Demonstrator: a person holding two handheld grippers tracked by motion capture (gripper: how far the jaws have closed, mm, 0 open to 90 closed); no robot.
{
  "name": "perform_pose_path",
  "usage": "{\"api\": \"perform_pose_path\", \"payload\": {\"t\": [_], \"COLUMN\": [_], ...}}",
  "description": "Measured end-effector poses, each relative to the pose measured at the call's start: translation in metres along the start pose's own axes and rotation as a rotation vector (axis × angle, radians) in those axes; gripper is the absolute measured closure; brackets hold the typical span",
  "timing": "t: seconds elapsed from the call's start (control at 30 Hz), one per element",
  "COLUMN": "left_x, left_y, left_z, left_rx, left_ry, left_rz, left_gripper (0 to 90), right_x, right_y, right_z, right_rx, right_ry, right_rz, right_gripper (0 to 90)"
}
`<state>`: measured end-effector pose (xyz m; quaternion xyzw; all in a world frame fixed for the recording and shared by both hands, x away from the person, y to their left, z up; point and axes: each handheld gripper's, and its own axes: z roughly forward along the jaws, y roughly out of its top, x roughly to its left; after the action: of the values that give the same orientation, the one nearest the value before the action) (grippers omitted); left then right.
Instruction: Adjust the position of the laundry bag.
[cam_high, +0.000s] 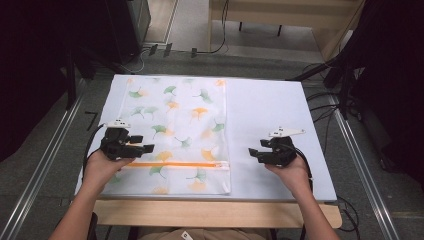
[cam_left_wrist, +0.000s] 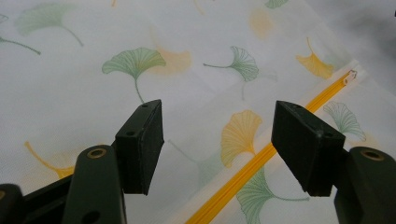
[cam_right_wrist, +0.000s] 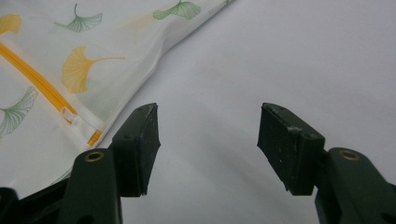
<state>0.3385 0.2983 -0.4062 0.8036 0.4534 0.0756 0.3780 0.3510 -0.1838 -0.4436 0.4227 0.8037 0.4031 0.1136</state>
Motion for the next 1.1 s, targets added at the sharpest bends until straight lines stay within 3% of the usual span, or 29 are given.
{"api": "perform_pose_path", "payload": {"t": [0.2, 0.63, 0.77, 1.0, 1.1], "left_x": [0.0009, 0.0024, 0.0034, 0.0035, 0.0038], "left_y": [0.0002, -0.0018, -0.0014, -0.0022, -0.0018], "left_z": [-0.0007, -0.0018, -0.0021, -0.001, -0.0015], "left_rx": [0.006, 0.015, 0.016, 0.026, 0.028], "left_ry": [0.002, 0.021, 0.011, 0.029, 0.03], "left_rz": [-0.007, 0.021, 0.008, 0.024, 0.001], "left_gripper": [36.4, 36.6, 34.1, 26.5, 21.9], "right_x": [-0.0004, 0.0004, 0.0003, 0.001, 0.0012], "right_y": [-0.0002, -0.0004, -0.0005, -0.0008, -0.0008], "right_z": [0.0009, 0.0027, 0.0035, 0.0048, 0.0056], "right_rx": [0.008, 0.023, 0.023, 0.037, 0.037], "right_ry": [0.001, 0.001, 0.003, 0.002, 0.004], "right_rz": [0.0, 0.007, 0.008, 0.007, 0.006], "right_gripper": [38.2, 37.8, 36.3, 34.0, 33.0]}}
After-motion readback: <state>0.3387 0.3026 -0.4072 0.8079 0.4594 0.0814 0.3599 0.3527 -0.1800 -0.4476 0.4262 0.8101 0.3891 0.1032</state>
